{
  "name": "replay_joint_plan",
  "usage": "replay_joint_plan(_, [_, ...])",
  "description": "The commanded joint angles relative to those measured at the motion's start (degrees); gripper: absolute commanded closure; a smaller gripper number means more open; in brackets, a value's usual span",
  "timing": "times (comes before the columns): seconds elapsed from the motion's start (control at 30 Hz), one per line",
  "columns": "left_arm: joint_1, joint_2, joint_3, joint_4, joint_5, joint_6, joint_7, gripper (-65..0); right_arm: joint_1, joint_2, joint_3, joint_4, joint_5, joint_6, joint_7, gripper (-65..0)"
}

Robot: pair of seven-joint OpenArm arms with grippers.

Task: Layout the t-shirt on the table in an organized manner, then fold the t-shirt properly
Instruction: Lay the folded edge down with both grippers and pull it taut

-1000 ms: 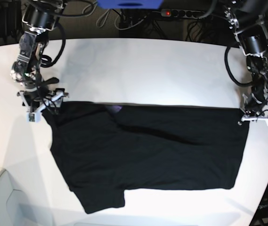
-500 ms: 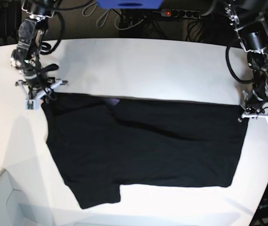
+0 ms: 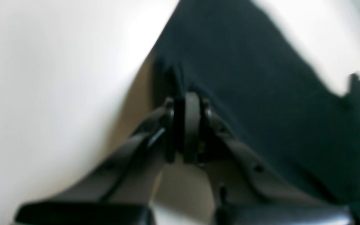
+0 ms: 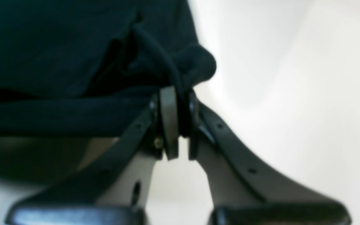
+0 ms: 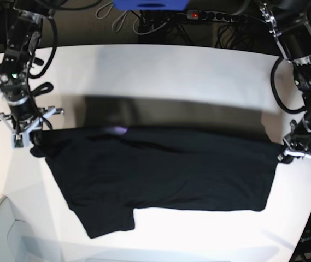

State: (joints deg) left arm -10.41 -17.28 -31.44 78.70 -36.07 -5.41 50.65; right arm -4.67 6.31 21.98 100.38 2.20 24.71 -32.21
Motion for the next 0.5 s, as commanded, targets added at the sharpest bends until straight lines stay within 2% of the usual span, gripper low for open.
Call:
replay_joint_plan(0.0, [-2.82, -1.23, -0.25, 0.91, -0.63, -0.17, -0.06, 0.0, 3.04, 0.68, 0.22, 1.03, 0.22, -0.31, -2.04, 0.0])
replay_joint_plan(0.13, [-6.24, -1.14, -0.25, 1.08, -0.63, 0.0, 3.37, 0.0, 10.6, 3.58, -0.48, 1.29, 0.57, -0.31, -19.53, 0.0])
replay_joint_plan(0.2, [-6.68, -1.14, -0.25, 1.0, -0.63, 0.09, 5.13, 0.0, 11.92, 3.94, -0.75, 1.38, 0.66, -0.31, -24.8, 0.0])
replay_joint_plan(0.33, [-6.33, -1.14, -0.25, 0.47, -0.45, 0.09, 6.18, 0.0, 12.1, 3.94, -0.57, 1.29, 0.57, 1.97, -30.08, 0.0])
replay_joint_plan(0.4, [-6.24, -1.23, -1.66, -0.67, -0.63, -0.17, 6.36, 0.0, 12.01, 3.5, 0.4, 2.87, 0.75, 5.4, -30.08, 0.0])
replay_joint_plan(0.47, [-6.16, -0.79, -5.97, -1.11, -0.63, -0.17, 6.45, 0.0, 11.04, 1.91, 2.51, 6.04, 0.66, 8.65, -29.38, 0.0])
